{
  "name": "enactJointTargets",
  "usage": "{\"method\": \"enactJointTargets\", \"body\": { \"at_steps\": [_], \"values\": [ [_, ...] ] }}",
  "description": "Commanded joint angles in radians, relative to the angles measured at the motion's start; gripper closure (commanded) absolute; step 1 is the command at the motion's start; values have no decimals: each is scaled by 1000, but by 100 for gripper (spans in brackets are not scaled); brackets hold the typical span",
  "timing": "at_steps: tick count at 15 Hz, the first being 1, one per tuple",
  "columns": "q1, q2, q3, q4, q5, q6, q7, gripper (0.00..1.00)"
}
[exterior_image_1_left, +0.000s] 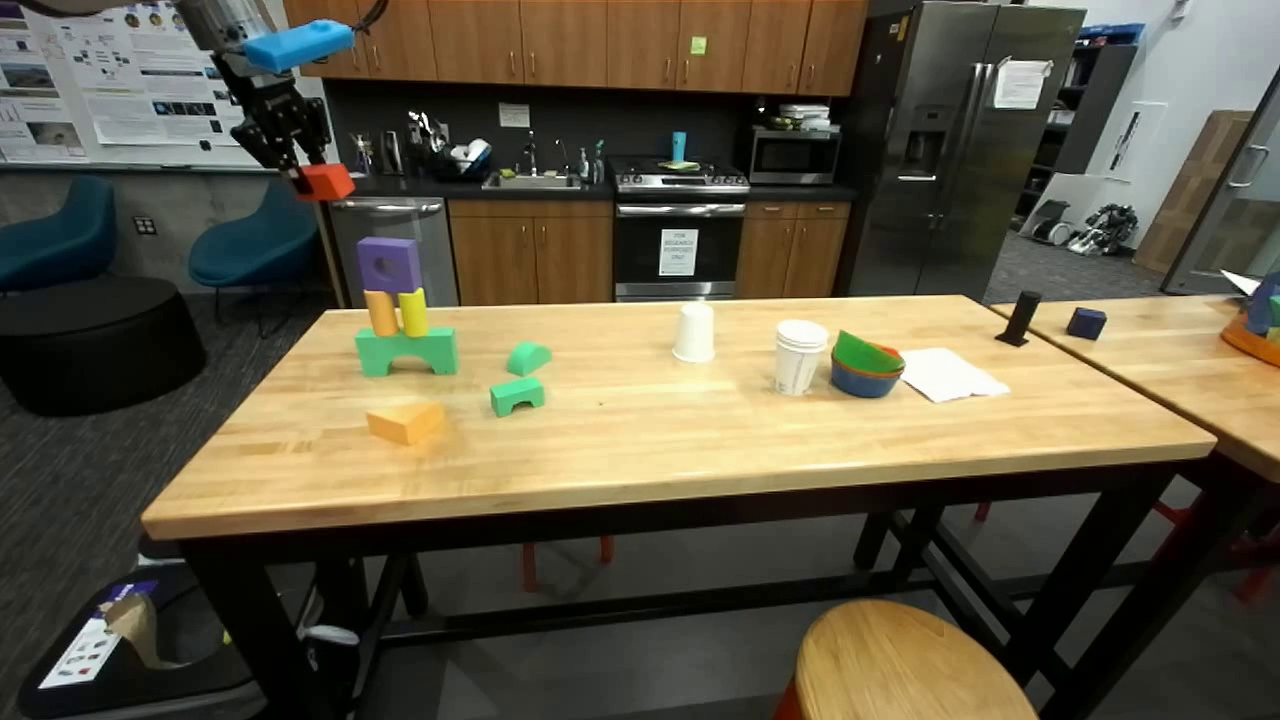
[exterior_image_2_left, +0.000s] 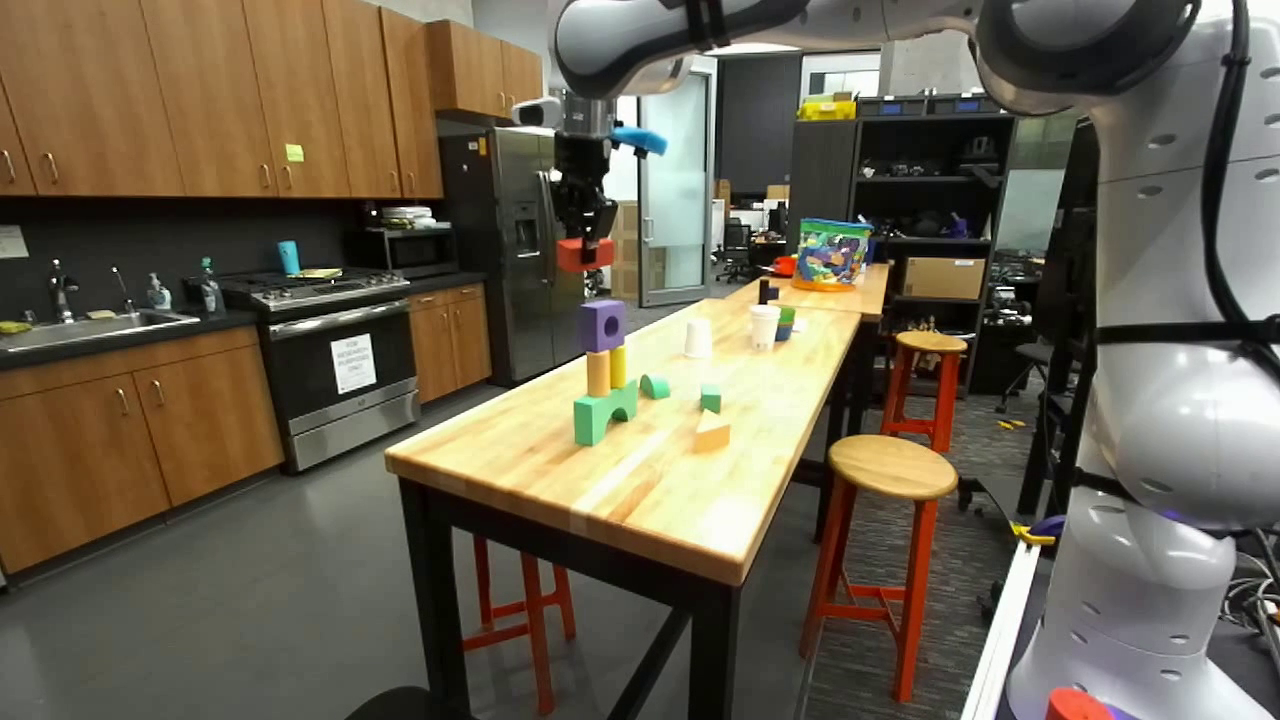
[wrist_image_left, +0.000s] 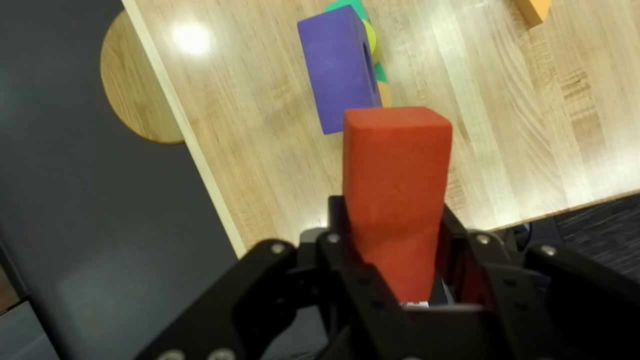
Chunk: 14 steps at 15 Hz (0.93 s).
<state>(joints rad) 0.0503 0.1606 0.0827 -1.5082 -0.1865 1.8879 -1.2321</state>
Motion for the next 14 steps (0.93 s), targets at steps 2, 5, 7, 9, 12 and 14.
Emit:
{"method": "enactJointTargets", "body": {
  "at_steps": [2,5,7,9,12,14],
  "values": [
    [-16,14,-8,32,4,-8,-56,84],
    [-25,13,-15,25,-1,4,-80,84],
    [-35,17,-20,28,14,3,-104,84],
    [-44,23,-25,30,20,4,-119,84],
    [-57,31,-32,30,25,7,-144,84],
    [-64,41,-35,35,30,4,-157,84]
  ]
}}
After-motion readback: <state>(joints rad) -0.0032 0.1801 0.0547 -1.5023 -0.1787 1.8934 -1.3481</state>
